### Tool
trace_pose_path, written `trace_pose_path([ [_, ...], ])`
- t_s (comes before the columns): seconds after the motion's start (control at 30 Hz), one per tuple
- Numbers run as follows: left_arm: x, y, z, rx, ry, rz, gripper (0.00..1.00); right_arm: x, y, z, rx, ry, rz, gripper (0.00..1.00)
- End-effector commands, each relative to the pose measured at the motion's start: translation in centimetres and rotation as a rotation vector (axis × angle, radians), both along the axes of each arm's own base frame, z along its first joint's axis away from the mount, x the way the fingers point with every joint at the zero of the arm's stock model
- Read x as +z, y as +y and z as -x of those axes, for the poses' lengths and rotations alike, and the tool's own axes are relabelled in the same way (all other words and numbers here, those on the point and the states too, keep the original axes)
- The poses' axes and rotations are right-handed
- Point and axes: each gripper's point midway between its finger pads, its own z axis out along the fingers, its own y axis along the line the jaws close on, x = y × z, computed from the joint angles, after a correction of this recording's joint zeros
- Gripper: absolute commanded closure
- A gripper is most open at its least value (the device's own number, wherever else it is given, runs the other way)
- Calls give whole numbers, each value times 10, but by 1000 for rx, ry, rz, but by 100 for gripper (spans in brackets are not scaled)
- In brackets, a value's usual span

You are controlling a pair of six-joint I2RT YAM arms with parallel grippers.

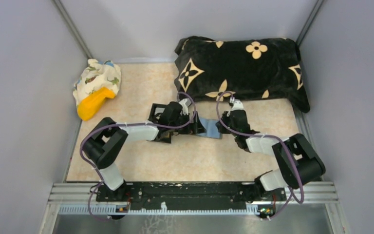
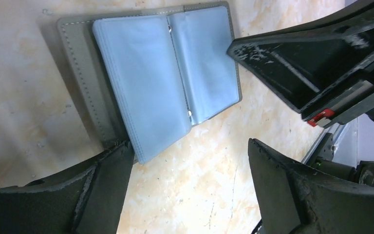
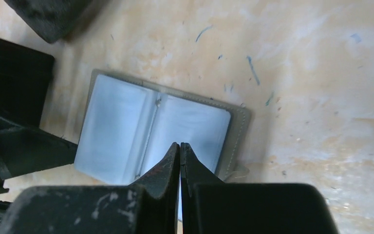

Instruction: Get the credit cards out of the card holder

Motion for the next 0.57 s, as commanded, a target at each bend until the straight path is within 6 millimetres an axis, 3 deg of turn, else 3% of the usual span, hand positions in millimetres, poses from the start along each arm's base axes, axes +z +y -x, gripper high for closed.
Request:
trace_pose_path([
  [0.0, 21, 5, -7, 32, -64, 3, 8, 29, -17, -8, -44, -81, 26, 100],
  [0.23, 25, 5, -7, 31, -76, 13, 7, 24, -29, -5, -74, -76, 45, 100],
  [0.53, 29, 10, -9, 34, -133, -17, 8, 13, -29, -3, -69, -55, 48, 100],
])
